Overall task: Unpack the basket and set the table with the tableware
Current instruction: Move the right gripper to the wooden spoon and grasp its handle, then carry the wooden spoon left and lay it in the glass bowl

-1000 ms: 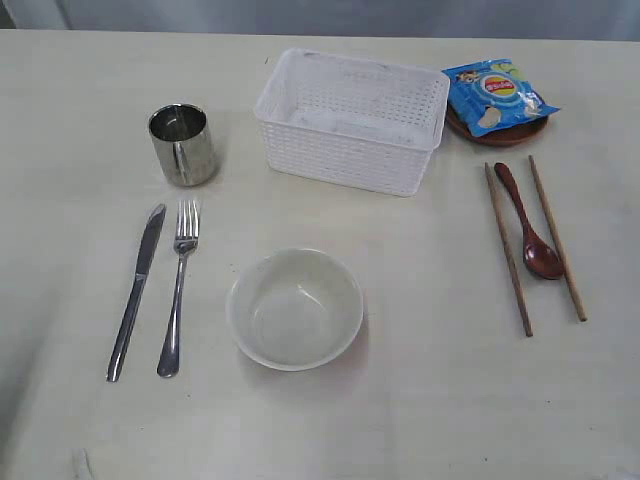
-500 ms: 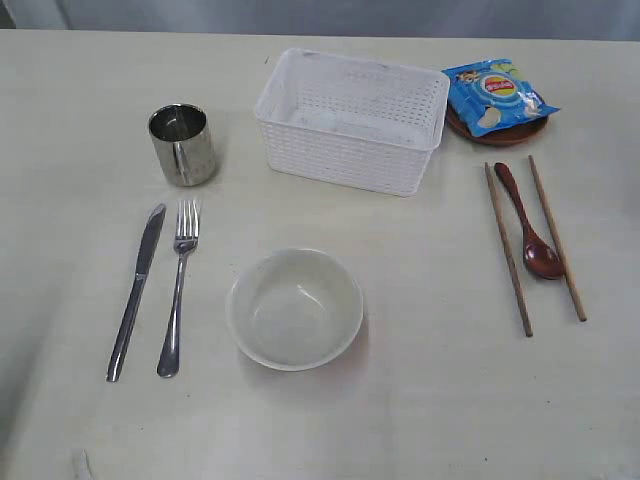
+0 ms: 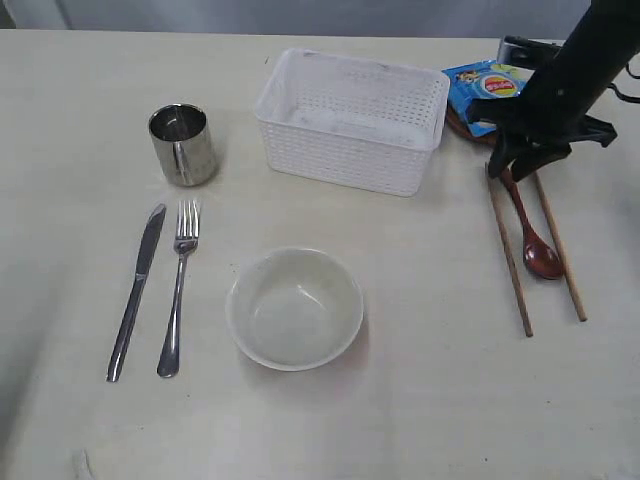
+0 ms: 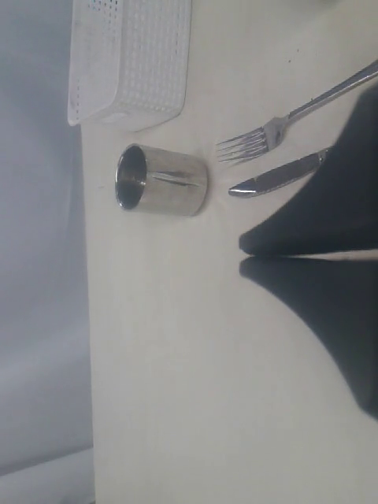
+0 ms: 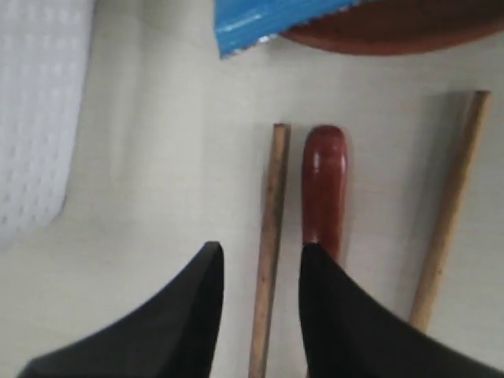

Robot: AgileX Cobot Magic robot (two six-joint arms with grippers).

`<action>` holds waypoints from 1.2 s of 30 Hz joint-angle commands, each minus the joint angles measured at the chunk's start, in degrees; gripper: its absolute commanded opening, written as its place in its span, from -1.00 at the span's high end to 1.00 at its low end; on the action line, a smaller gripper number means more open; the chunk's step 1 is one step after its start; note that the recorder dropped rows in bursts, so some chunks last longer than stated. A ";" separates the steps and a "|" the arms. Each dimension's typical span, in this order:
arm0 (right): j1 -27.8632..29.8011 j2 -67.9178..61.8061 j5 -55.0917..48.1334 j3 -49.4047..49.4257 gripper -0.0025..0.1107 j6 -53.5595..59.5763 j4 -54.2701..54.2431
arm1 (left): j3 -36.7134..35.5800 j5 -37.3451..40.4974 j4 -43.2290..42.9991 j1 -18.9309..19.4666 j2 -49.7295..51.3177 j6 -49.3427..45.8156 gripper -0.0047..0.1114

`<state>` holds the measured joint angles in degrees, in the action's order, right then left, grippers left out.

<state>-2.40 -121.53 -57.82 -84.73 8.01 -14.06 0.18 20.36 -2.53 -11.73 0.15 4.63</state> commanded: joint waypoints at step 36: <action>-14.74 24.74 0.84 2.90 0.96 6.22 -12.32 | -0.18 -0.61 -0.47 -0.29 -0.15 0.24 0.92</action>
<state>-10.94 -99.89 -57.07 -81.81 12.41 -24.90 0.18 20.36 -2.53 -11.73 0.15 4.63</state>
